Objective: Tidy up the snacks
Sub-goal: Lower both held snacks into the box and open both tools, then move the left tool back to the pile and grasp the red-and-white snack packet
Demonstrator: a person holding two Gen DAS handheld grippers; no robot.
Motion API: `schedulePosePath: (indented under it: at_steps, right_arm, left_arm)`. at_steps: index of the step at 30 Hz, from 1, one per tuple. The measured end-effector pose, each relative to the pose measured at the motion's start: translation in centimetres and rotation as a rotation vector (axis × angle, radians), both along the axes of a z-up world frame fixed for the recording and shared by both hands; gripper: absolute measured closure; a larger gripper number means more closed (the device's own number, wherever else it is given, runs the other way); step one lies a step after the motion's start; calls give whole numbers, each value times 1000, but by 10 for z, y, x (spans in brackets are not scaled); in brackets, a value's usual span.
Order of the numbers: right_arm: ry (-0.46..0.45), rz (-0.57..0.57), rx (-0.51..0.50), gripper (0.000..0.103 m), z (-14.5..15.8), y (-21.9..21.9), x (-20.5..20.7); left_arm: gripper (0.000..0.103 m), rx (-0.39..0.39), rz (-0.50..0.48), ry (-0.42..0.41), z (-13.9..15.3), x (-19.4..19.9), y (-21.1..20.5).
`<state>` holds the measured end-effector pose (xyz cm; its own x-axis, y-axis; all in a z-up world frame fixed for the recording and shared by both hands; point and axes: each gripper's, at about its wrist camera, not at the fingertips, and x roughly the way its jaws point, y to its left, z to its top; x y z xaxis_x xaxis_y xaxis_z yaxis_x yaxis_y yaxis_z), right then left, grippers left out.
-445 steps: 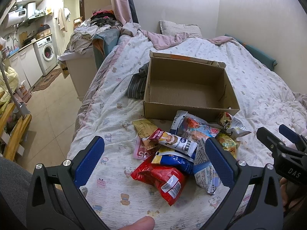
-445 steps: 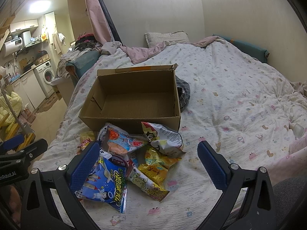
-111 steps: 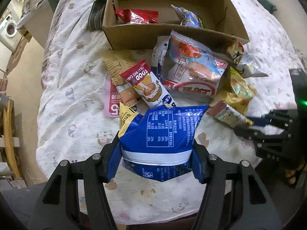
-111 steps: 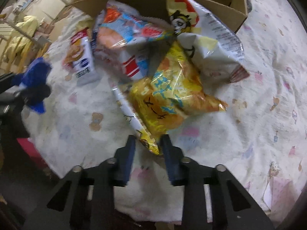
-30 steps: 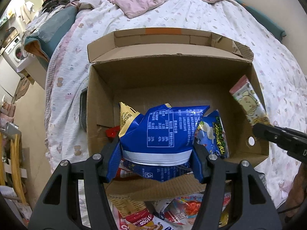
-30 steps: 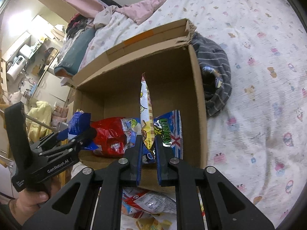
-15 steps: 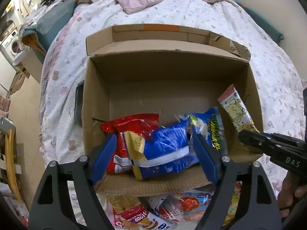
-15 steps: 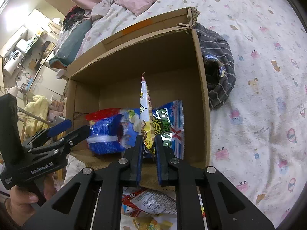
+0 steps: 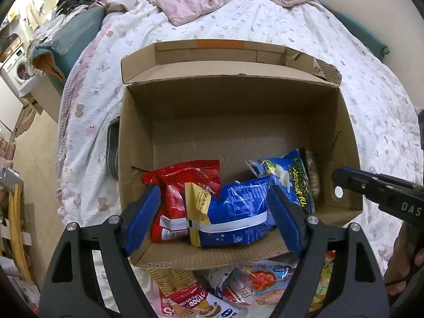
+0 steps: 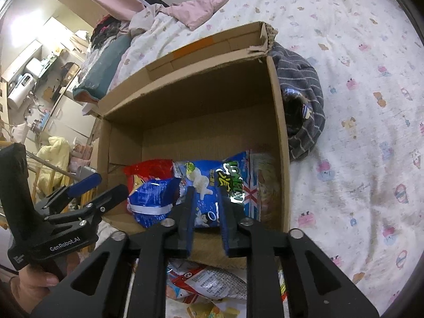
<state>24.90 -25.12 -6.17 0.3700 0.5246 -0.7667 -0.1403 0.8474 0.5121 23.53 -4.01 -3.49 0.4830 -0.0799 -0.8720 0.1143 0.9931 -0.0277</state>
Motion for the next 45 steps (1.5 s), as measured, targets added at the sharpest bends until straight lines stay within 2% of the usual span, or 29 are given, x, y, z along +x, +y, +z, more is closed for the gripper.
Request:
schedulePosePath:
  at_steps: [2,3,4,12,14,17,19,22,26,29,31,32,34,36,45]
  right_arm:
    - [-3,-4,8,63,1,-1,0]
    - [-5,-8,13,52,1,-2,0]
    - [-6,-12,18,47,1,-3,0]
    - [-19,-26,31,46,9,-6,-4]
    - [-26,-23,25,39,13,-7,-7]
    - [-58,-31,28,29,23,-10,-14]
    - [-77,-40,24,22,28,-12,-19]
    - [-93,-37,21,21,35,-11,-28]
    - [-115,-37,-5,21,41,-11,-40]
    - [-128,-49,-18,20,45,-14,-52]
    - [-128,-54,-20,15,45,-16,-61]
    - [-130,-55,-24,13,45,-15,-64]
    - [-137,-59,-35,3,45,-15,-73]
    - [-140,-64,-51,0,44,-15,-81]
    - [-138,-66,-76,0,40,-15,-118]
  left_arm:
    - [23,-5,2,-4,1,0,1]
    - [23,-5,3,-3,1,0,1]
    - [23,-5,2,-4,1,-1,1]
    - [23,-15,58,-61,12,-9,13]
    - [23,-15,85,-50,14,-9,19]
    - [23,-85,114,-36,20,-13,28]
    - [23,-81,130,-51,25,-18,29]
    - [23,-74,146,-64,31,-23,29]
    - [23,-66,122,-102,39,-35,28]
    - [23,-105,117,-110,44,-44,35]
    - [22,-143,132,-139,50,-52,43]
    - [21,-156,149,-158,54,-57,48]
    - [9,-166,162,-178,59,-63,53]
    - [8,-179,168,-193,62,-71,57]
    - [8,-73,224,-159,49,-104,63]
